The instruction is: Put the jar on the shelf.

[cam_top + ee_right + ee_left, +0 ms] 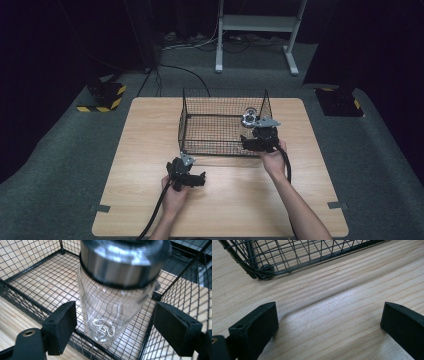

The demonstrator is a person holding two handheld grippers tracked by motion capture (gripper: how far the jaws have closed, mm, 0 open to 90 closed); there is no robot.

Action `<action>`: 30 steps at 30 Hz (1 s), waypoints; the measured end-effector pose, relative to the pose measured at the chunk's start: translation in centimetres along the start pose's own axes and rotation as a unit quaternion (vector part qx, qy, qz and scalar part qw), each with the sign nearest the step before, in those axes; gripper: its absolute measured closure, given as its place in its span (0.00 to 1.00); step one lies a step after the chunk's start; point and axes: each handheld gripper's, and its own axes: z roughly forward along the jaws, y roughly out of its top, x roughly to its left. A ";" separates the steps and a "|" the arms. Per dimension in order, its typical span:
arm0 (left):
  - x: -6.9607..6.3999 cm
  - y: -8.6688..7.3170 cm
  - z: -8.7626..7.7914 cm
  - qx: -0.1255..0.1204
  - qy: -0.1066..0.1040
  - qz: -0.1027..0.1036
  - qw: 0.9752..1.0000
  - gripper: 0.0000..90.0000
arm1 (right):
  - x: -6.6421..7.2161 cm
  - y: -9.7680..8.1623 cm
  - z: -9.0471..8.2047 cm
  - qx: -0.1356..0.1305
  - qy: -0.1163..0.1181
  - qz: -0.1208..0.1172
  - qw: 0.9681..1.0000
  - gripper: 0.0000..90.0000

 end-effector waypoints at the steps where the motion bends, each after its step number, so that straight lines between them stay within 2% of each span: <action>1: 0.0 0.0 0.0 0.000 0.000 0.000 1.000 0.02 | 0.0 -0.1 -0.1 -0.002 0.000 0.000 1.000 0.21; 22: 0.0 0.0 0.0 -0.001 0.000 -0.001 1.000 0.02 | 0.0 -1.6 -2.0 -0.020 0.002 0.002 1.000 0.22; 30: 0.0 0.0 0.0 -0.001 0.000 -0.001 1.000 0.02 | 0.1 -2.4 -2.3 -0.024 0.011 0.008 1.000 0.22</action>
